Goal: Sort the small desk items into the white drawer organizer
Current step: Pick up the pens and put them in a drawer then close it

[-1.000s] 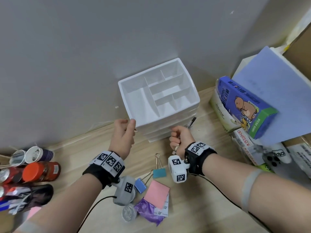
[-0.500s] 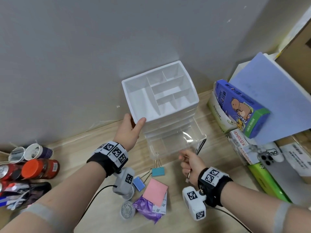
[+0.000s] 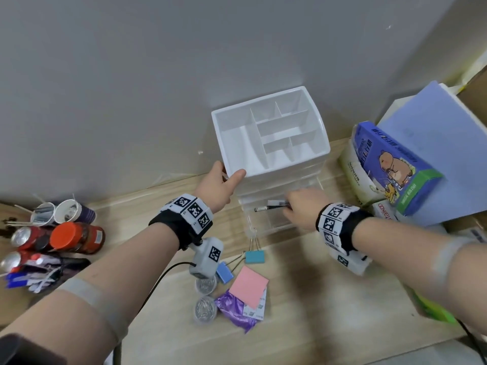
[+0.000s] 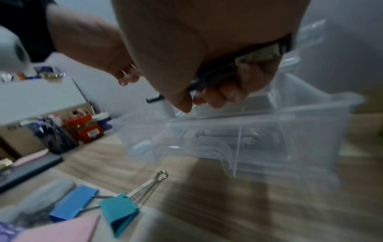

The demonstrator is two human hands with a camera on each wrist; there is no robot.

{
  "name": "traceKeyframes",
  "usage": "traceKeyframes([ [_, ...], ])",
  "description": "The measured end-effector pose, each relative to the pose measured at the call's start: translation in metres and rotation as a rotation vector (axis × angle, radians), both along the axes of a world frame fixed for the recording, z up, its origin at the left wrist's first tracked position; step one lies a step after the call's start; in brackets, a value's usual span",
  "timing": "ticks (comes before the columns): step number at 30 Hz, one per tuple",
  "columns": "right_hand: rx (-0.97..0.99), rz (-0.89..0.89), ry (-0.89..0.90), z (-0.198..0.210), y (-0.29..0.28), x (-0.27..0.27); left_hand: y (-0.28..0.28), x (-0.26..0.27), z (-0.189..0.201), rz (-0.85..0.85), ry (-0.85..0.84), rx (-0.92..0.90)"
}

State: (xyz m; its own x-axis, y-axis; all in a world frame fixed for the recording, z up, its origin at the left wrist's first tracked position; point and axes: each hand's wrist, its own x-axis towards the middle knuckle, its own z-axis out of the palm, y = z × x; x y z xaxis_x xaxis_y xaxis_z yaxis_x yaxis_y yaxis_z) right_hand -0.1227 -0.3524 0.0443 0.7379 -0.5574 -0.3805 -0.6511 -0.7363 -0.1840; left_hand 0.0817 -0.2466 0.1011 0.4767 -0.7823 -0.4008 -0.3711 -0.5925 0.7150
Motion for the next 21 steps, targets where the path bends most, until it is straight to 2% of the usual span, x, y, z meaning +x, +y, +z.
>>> traceKeyframes([
  [3,0.030,0.065,0.117,-0.022,-0.003,0.020,0.000,0.001,-0.001,-0.015,0.004,0.002],
  [7,0.094,0.038,0.073,-0.037,-0.002,0.022,-0.001,0.001,-0.004,-0.002,0.028,-0.007],
  [10,0.138,-0.006,0.005,-0.029,-0.001,0.018,0.000,0.000,-0.005,-0.005,0.032,-0.016],
  [12,0.126,-0.022,-0.123,-0.018,0.004,0.013,-0.001,0.000,-0.003,-0.010,0.030,-0.018],
  [14,0.118,-0.082,-0.351,-0.005,0.016,0.004,-0.001,0.001,-0.001,-0.019,0.019,-0.004],
  [16,0.173,-0.109,-0.494,0.007,0.034,-0.011,0.000,0.002,0.001,-0.025,0.002,0.010],
  [18,0.268,-0.010,-0.401,0.007,0.051,-0.029,0.000,0.002,0.003,-0.026,-0.013,0.013],
  [21,0.211,0.181,-0.071,-0.011,0.059,-0.045,-0.001,0.000,0.005,-0.038,-0.030,0.001],
])
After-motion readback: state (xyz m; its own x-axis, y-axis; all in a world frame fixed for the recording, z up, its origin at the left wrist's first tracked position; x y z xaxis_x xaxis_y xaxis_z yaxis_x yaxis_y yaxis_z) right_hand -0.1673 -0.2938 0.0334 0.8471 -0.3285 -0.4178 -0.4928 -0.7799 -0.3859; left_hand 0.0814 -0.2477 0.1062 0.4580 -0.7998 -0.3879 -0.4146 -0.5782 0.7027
